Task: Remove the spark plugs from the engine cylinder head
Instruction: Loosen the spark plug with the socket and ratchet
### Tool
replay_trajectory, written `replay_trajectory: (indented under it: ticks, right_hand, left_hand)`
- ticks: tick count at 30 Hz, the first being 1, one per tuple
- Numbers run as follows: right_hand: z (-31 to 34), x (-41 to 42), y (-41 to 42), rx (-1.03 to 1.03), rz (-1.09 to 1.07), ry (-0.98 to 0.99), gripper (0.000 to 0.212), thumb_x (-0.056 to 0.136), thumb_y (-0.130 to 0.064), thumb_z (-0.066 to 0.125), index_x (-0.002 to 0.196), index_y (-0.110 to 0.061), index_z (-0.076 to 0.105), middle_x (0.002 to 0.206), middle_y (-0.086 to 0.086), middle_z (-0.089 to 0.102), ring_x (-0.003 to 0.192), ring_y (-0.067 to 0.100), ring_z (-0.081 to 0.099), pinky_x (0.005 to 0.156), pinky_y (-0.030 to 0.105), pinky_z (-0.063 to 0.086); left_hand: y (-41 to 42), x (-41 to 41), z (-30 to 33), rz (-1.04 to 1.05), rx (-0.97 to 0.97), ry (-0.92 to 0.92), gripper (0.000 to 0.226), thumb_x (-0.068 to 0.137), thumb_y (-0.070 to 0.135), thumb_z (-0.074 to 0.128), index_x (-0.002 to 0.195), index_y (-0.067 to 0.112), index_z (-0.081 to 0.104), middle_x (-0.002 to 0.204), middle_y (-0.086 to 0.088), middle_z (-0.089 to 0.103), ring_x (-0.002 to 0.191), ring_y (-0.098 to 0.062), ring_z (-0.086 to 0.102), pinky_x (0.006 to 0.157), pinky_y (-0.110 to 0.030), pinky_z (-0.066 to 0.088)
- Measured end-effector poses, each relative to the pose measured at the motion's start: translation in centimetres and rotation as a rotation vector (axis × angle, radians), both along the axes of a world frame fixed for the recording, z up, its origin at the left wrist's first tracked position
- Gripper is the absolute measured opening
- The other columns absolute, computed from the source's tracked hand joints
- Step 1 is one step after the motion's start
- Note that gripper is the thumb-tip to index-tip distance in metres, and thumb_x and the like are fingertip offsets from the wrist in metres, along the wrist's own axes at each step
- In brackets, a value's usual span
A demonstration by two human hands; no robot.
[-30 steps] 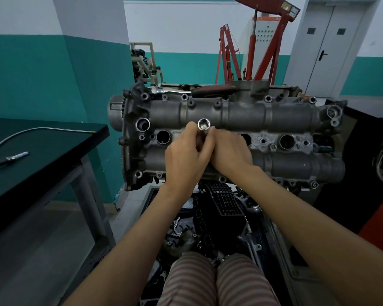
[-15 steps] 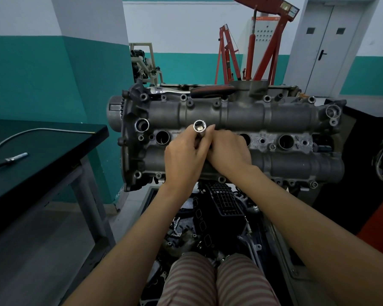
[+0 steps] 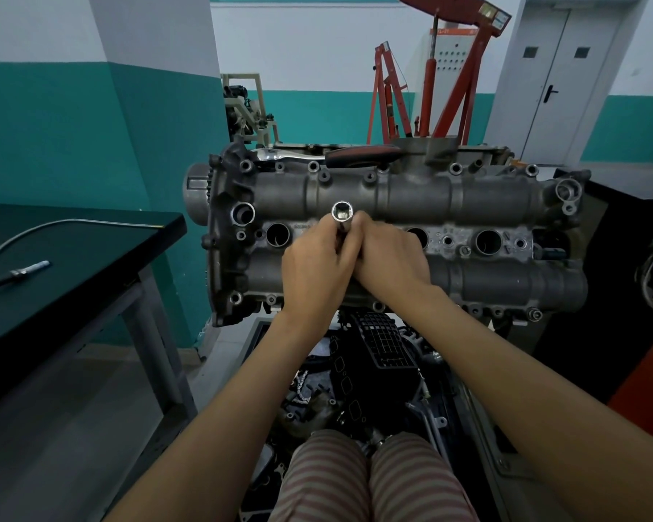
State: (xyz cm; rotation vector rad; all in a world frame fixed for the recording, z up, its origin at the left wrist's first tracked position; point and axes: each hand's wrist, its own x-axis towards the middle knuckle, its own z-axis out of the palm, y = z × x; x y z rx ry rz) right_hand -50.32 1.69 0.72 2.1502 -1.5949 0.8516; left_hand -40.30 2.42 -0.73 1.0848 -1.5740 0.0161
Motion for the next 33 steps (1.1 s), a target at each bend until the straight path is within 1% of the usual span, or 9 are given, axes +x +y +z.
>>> replay_trajectory:
  ticks: [4, 6, 9, 11, 14, 20, 24, 28, 33]
  right_hand:
    - [0.05, -0.04, -0.05, -0.017, -0.006, 0.021, 0.026, 0.091, -0.028, 0.04, 0.088, -0.01, 0.058, 0.081, 0.011, 0.064, 0.074, 0.03, 0.058, 0.056, 0.03, 0.023]
    - [0.07, -0.12, -0.02, -0.009, 0.019, 0.017, 0.023, 0.091, -0.024, 0.04, 0.088, -0.01, 0.058, 0.081, 0.011, 0.064, 0.072, 0.03, 0.058, 0.056, 0.03, 0.025]
    - [-0.1, -0.03, -0.21, 0.013, 0.034, 0.016, 0.015, 0.093, -0.024, 0.038, 0.092, -0.014, 0.05, 0.089, 0.006, 0.063, 0.077, 0.027, 0.058, 0.058, 0.031, 0.027]
    - [-0.15, 0.0, -0.3, 0.015, 0.033, -0.012, 0.012, 0.096, -0.027, 0.036, 0.089, -0.018, 0.037, 0.093, 0.003, 0.06, 0.079, 0.026, 0.058, 0.058, 0.031, 0.026]
    - [-0.2, 0.03, -0.23, 0.025, 0.042, -0.032, 0.015, 0.097, -0.03, 0.033, 0.087, -0.019, 0.029, 0.094, 0.002, 0.058, 0.078, 0.027, 0.058, 0.057, 0.032, 0.025]
    - [-0.05, 0.11, -0.05, -0.002, -0.001, 0.012, 0.025, 0.093, -0.033, 0.038, 0.099, -0.012, 0.048, 0.085, 0.009, 0.064, 0.075, 0.03, 0.06, 0.056, 0.031, 0.025]
    - [0.08, 0.07, 0.0, -0.004, -0.004, 0.017, 0.022, 0.092, -0.022, 0.038, 0.093, -0.01, 0.057, 0.084, 0.012, 0.064, 0.074, 0.031, 0.059, 0.056, 0.031, 0.024]
    - [-0.15, 0.08, -0.14, 0.005, 0.023, 0.003, 0.014, 0.094, -0.024, 0.038, 0.094, -0.013, 0.048, 0.089, 0.005, 0.062, 0.08, 0.026, 0.059, 0.058, 0.031, 0.026]
    - [-0.23, 0.07, -0.22, 0.013, 0.025, -0.034, 0.012, 0.094, -0.026, 0.038, 0.088, -0.017, 0.034, 0.093, 0.003, 0.058, 0.078, 0.026, 0.057, 0.057, 0.031, 0.025]
  left_hand:
    - [0.25, -0.06, 0.12, -0.031, -0.022, 0.059, 0.042, 0.092, 0.037, 0.055, 0.059, 0.013, 0.048, 0.046, 0.001, 0.047, 0.045, -0.015, 0.044, 0.05, -0.029, 0.036]
    - [0.26, -0.1, 0.08, -0.038, -0.025, 0.058, 0.042, 0.092, 0.037, 0.055, 0.059, 0.012, 0.048, 0.046, 0.004, 0.044, 0.045, -0.014, 0.043, 0.049, -0.03, 0.036]
    - [0.29, -0.08, 0.04, -0.026, -0.021, 0.047, 0.035, 0.093, 0.033, 0.054, 0.065, 0.012, 0.049, 0.049, 0.009, 0.041, 0.048, -0.01, 0.043, 0.049, -0.018, 0.029]
    - [0.24, -0.07, -0.01, -0.031, -0.033, 0.039, 0.026, 0.091, 0.027, 0.054, 0.07, 0.014, 0.047, 0.052, 0.011, 0.04, 0.049, -0.006, 0.043, 0.051, -0.012, 0.031]
    - [0.01, -0.01, -0.13, -0.031, -0.018, 0.026, 0.026, 0.09, 0.023, 0.053, 0.068, 0.016, 0.04, 0.054, 0.012, 0.037, 0.048, -0.006, 0.039, 0.049, -0.013, 0.028]
    - [0.06, -0.01, -0.04, -0.011, -0.03, 0.02, 0.036, 0.094, 0.029, 0.053, 0.064, 0.015, 0.041, 0.051, 0.012, 0.037, 0.047, -0.007, 0.037, 0.052, -0.021, 0.022]
    - [0.19, -0.1, 0.01, -0.016, -0.037, 0.026, 0.039, 0.094, 0.034, 0.054, 0.063, 0.011, 0.049, 0.052, 0.006, 0.046, 0.049, -0.01, 0.043, 0.05, -0.023, 0.03]
    - [0.1, 0.01, -0.05, -0.012, -0.003, 0.009, 0.037, 0.092, 0.033, 0.051, 0.065, 0.009, 0.046, 0.054, 0.009, 0.04, 0.05, -0.009, 0.04, 0.05, -0.017, 0.027]
    - [0.07, 0.07, -0.2, -0.017, 0.005, 0.005, 0.026, 0.09, 0.027, 0.052, 0.074, 0.005, 0.052, 0.061, 0.001, 0.05, 0.055, -0.013, 0.046, 0.052, -0.014, 0.032]
